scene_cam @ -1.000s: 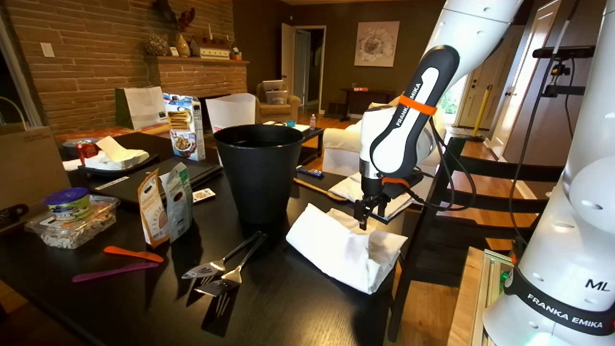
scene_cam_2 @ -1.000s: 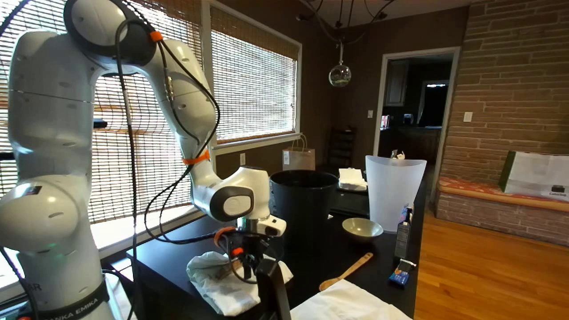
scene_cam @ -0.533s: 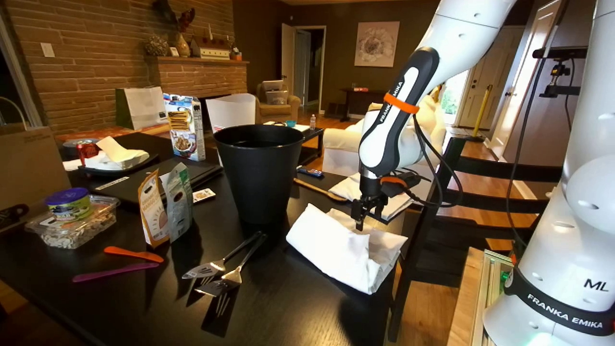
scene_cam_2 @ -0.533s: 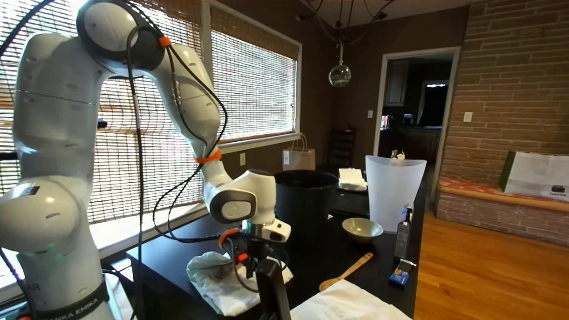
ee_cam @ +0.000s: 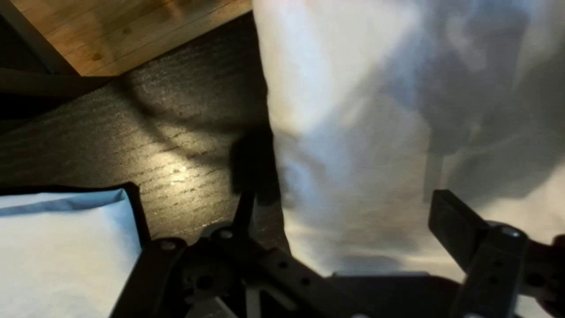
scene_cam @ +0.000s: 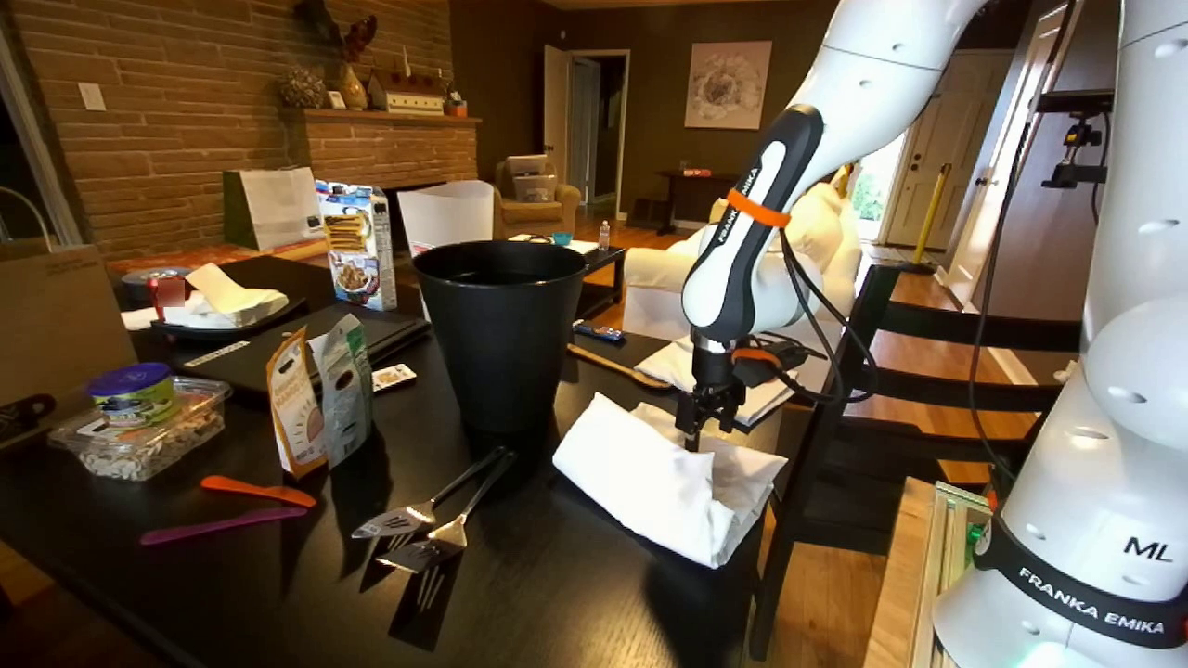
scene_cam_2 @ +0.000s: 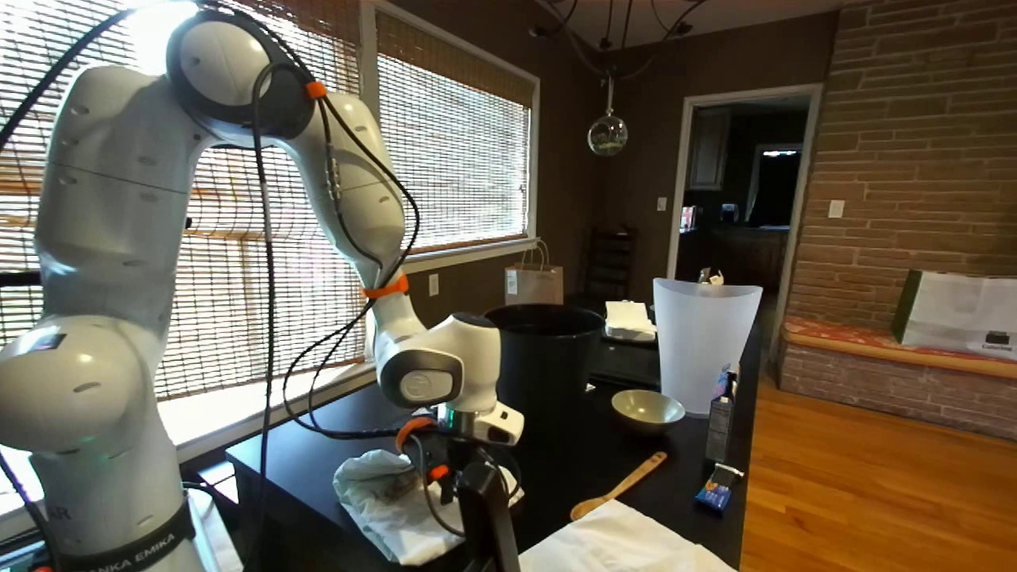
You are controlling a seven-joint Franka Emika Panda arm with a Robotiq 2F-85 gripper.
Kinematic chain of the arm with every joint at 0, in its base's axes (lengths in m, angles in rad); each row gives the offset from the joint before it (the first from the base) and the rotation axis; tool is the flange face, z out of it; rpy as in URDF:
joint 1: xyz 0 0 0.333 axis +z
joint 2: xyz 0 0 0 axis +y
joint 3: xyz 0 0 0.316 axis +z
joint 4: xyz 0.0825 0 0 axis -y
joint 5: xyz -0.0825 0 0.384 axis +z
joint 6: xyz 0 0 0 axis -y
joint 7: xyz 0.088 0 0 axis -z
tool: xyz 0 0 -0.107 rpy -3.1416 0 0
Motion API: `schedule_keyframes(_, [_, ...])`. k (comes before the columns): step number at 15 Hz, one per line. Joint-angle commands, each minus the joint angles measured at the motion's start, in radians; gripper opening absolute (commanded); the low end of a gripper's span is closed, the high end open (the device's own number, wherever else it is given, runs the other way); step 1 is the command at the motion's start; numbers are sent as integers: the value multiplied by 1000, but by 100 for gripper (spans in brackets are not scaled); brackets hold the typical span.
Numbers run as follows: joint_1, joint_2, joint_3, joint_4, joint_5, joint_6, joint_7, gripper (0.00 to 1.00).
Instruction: Fold the package on the towel with the same towel
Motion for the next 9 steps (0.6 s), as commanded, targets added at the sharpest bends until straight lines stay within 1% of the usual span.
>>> schedule_keyframes(1, [-14, 38, 3, 30, 7, -11, -17, 84])
schedule_keyframes(2, [-17, 41, 6, 31, 8, -10, -22, 72])
schedule_keyframes(3, [-8, 47, -2, 33, -6, -4, -10, 66])
schedule_keyframes(4, [-9, 50, -1, 34, -6, -4, -10, 57])
schedule_keyframes(7, [-1, 37, -15, 33, -23, 2, -1, 38])
schedule_keyframes(9, [16, 24, -40, 30, -55, 12, 19, 23])
